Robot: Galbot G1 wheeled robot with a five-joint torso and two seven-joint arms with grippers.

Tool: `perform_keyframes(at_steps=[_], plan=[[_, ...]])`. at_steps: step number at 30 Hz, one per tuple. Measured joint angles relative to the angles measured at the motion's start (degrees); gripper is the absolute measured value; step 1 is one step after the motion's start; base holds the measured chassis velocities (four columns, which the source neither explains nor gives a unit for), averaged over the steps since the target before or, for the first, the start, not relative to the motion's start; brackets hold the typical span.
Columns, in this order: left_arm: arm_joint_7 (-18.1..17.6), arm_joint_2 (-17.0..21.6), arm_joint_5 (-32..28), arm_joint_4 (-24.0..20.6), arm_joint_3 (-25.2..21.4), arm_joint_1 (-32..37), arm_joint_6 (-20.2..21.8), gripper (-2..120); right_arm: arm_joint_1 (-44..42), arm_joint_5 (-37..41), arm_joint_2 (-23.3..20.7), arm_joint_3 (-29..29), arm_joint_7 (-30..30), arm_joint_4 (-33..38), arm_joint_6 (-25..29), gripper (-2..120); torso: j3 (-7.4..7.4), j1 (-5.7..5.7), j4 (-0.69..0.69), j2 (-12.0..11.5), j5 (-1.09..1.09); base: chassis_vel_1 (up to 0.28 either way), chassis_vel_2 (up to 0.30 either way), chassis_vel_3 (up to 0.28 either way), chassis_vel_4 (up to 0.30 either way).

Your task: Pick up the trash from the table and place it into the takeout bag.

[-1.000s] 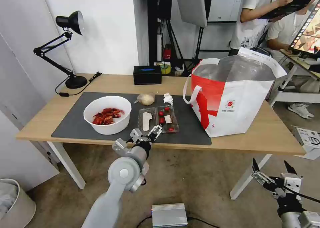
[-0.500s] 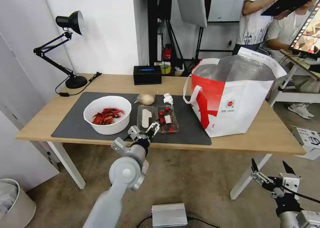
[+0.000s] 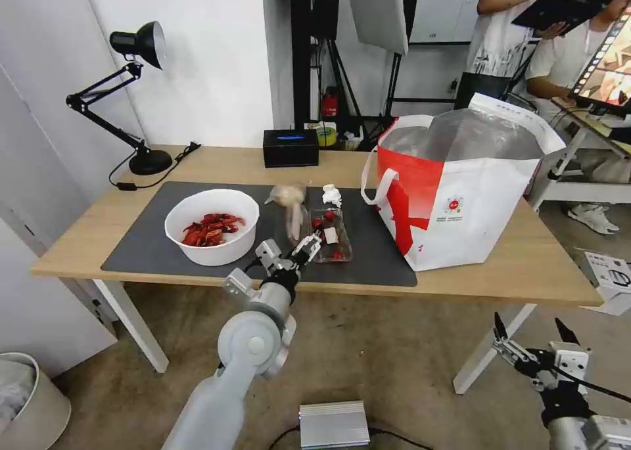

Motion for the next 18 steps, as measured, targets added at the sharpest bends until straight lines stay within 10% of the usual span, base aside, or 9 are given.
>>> perform_keyframes(at_steps=[18], plan=[[11.8, 2.4, 15.5, 4.5, 5.2, -3.5, -1.6, 100, -0.2, 0.0, 0.4, -0.4, -0.1, 0.5, 0.2, 100, 0.0, 0.0, 0.0, 0.0, 0.0, 0.0, 0.0, 0.0, 0.0]])
